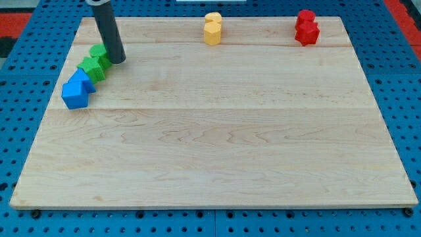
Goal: Keep arm in between yellow blocks and red blocks
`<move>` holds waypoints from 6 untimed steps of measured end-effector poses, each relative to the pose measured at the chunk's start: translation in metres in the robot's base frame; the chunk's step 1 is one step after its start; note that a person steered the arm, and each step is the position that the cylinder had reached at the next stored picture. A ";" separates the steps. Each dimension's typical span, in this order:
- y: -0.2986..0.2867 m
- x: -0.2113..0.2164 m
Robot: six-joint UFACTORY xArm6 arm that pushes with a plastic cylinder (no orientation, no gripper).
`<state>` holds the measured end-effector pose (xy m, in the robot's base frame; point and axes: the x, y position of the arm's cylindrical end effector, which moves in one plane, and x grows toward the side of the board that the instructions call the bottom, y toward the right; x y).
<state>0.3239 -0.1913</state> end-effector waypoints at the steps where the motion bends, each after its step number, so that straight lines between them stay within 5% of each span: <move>1: -0.006 -0.003; 3: -0.004 -0.001; 6: 0.211 -0.010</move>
